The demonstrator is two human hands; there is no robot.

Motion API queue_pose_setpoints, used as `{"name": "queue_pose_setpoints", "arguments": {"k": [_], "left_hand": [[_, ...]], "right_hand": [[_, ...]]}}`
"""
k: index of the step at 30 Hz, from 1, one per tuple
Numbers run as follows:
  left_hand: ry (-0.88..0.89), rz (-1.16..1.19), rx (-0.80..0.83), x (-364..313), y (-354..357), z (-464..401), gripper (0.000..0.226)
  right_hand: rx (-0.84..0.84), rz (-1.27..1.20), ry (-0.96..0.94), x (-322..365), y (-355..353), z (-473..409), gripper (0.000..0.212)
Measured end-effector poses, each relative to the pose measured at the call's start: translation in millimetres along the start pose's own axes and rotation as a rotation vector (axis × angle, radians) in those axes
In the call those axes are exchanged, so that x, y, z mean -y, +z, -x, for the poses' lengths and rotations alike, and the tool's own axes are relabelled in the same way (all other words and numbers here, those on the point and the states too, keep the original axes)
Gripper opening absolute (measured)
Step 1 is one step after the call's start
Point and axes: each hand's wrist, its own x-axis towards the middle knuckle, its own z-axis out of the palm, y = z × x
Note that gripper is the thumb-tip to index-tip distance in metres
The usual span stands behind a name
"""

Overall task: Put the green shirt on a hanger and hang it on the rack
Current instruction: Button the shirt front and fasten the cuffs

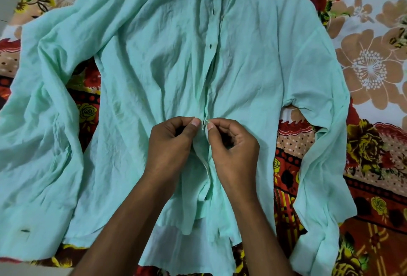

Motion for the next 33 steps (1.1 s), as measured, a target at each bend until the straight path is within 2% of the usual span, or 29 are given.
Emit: {"name": "queue_pose_setpoints", "arguments": {"k": [6, 11, 14, 24, 27, 33], "left_hand": [[0.014, 0.002, -0.029, 1.8, 2.5, 1.9, 0.016], [-0.016, 0.049, 0.039, 2.4, -4.7, 1.8, 0.014], [0.024, 0.019, 0.082, 2.8, -9.8, 1.2, 0.022], [0.010, 0.032, 0.074, 0.7, -16.2, -8.2, 0.011], [0.044, 0.027, 0.065, 0.0, -14.0, -6.9, 0.010], [0.112, -0.043, -0.008, 7.4, -6.9, -4.1, 0.007]], "right_hand": [[-0.017, -0.008, -0.014, 0.5, 0.6, 2.1, 0.006], [-0.022, 0.005, 0.000, 0.4, 3.0, -1.6, 0.006], [0.006, 0.009, 0.013, 0.8, 3.5, -3.9, 0.007], [0.098, 0.018, 0.028, 1.7, -1.9, -5.5, 0.012], [0.139, 0.050, -0.022, 5.1, -1.8, -4.8, 0.014], [0.151, 0.102, 0.000, 6.7, -2.5, -10.1, 0.012]]}}
